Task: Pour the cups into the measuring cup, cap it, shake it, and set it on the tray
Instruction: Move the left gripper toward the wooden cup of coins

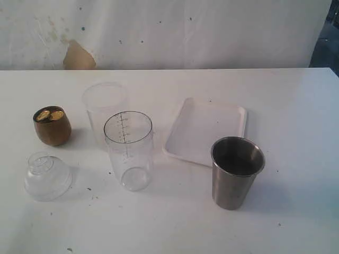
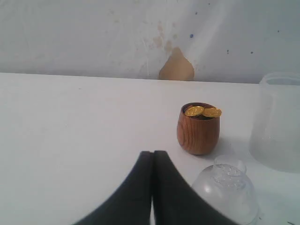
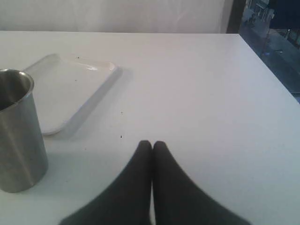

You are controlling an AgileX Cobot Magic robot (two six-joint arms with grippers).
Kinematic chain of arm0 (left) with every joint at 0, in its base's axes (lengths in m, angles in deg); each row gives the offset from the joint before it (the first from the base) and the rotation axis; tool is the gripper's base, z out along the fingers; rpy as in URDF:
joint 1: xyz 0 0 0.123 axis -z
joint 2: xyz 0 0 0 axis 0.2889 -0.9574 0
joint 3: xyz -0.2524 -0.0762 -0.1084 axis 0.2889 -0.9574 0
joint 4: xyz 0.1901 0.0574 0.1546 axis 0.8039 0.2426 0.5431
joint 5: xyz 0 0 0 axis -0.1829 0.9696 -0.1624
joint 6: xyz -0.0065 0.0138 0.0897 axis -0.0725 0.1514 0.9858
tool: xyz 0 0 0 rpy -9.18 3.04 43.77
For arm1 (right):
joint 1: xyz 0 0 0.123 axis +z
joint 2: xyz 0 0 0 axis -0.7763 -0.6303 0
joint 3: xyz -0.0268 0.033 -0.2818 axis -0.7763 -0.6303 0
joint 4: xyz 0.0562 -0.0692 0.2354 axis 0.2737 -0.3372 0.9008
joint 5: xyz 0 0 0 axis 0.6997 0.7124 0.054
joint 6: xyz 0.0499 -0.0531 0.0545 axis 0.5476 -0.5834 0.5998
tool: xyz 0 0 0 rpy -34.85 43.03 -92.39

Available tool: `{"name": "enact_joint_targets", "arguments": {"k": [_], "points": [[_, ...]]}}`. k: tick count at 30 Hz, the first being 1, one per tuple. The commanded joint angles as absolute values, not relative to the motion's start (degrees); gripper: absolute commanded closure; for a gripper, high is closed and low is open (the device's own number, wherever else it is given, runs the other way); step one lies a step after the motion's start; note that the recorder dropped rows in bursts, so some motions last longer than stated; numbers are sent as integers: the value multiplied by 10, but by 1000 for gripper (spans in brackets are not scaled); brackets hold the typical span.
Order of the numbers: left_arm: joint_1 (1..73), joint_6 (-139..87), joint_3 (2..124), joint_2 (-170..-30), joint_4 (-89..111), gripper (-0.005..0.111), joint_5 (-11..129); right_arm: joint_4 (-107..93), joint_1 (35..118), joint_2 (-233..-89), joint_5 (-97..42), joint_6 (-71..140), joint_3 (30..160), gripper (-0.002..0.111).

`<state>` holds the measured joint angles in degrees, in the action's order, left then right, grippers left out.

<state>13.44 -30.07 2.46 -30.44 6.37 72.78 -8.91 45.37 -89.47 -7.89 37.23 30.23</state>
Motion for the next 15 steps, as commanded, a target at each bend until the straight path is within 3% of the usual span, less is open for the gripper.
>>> {"name": "enact_joint_targets", "arguments": {"k": [1, 11, 14, 15], "points": [[135, -301, 22, -301, 60, 107, 701, -91, 452, -892, -79, 376, 299, 108], [135, -444, 22, -301, 1, 105, 457, -91, 452, -892, -79, 376, 299, 108], [135, -452, 22, -317, 3, 84, 419, -91, 452, -892, -79, 376, 299, 108], [135, -452, 22, -331, 4, 71, 418, -91, 452, -892, -79, 376, 299, 108]]}}
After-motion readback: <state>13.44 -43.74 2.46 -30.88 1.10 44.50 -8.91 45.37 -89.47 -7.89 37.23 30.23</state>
